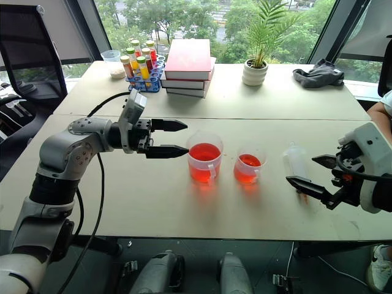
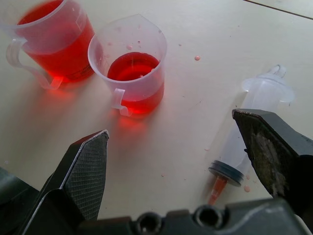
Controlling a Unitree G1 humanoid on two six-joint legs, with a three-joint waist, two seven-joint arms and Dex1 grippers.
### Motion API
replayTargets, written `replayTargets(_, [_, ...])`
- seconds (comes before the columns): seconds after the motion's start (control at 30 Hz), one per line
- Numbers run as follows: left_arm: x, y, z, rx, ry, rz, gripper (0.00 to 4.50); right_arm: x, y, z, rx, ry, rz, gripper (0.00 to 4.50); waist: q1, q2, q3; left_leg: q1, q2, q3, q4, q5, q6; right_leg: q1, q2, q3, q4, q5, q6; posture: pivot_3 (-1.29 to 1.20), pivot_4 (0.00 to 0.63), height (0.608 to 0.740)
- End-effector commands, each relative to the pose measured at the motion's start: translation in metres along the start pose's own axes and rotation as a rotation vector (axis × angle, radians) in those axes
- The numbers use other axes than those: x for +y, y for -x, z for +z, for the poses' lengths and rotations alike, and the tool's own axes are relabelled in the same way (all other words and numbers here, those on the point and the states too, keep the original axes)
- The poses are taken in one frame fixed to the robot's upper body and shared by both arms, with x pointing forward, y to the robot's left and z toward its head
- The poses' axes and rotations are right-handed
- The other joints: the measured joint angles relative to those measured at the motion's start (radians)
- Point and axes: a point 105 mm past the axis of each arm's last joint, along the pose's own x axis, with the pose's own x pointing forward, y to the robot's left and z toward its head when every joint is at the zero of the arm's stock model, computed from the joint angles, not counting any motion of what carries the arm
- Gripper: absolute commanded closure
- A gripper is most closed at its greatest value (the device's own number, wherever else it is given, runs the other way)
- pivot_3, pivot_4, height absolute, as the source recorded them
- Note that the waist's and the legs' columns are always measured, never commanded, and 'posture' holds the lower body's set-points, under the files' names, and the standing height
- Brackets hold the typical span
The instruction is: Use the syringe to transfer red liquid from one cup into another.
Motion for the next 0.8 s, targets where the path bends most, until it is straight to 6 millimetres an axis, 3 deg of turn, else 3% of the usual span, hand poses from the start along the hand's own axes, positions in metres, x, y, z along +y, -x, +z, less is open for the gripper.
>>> replayTargets(0.03, [-0.002, -0.002, 0.01, -0.022, -0.036, -0.018, 0.0, -0.003, 0.001, 0.005, -0.029, 0.017, -0.02, 0.05, 0.0, 0.0, 0.0, 0.0, 0.0, 0.0, 0.0, 0.0, 0.0, 0.0, 0.0, 0.0, 0.0, 0.0, 0.0, 0.0, 0.15, 0.74])
replayTargets(0.8, [-0.005, -0.006, 0.01, -0.049, -0.04, -0.01, 0.0, -0.015, -0.014, 0.001, 0.012, -0.028, -0.051, 0.05, 0.0, 0.0, 0.0, 0.0, 0.0, 0.0, 0.0, 0.0, 0.0, 0.0, 0.0, 0.0, 0.0, 0.0, 0.0, 0.0, 0.15, 0.74])
